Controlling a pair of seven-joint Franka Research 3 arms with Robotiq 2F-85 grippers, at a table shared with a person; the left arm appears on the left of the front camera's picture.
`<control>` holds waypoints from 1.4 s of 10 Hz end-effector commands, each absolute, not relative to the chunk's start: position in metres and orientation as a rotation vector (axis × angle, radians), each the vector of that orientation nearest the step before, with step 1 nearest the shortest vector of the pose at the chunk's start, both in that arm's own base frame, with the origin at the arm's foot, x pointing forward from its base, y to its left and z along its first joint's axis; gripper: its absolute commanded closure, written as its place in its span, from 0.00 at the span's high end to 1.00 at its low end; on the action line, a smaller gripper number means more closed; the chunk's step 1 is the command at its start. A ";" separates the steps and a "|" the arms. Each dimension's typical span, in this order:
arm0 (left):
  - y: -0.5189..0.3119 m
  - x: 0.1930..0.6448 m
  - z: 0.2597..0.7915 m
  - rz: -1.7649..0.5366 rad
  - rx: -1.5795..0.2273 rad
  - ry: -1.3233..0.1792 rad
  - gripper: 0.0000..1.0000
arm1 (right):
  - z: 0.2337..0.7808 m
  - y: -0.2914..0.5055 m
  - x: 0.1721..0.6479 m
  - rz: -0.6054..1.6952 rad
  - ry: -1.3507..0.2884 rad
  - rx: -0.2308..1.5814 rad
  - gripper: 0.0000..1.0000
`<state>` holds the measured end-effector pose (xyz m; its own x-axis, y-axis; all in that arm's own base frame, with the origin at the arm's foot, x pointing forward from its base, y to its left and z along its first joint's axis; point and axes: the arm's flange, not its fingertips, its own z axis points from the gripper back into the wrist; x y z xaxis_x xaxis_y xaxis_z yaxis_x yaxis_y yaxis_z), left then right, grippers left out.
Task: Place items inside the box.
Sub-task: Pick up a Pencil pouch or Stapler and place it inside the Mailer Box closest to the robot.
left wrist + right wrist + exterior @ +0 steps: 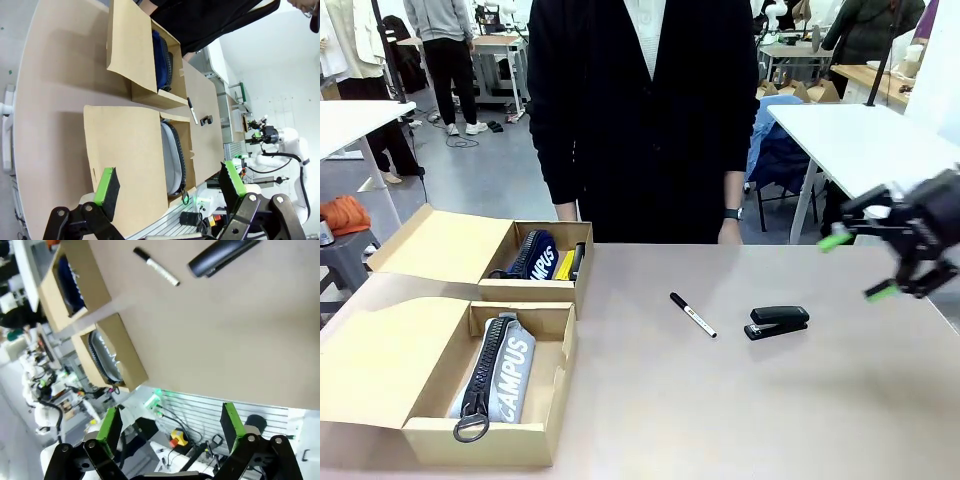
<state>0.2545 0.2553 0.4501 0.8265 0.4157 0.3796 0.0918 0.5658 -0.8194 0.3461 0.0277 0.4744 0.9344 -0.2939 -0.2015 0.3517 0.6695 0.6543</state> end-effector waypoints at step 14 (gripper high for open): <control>0.254 0.255 0.451 0.189 -0.977 -0.611 1.00 | 0.411 -0.068 0.313 -0.145 0.249 1.047 1.00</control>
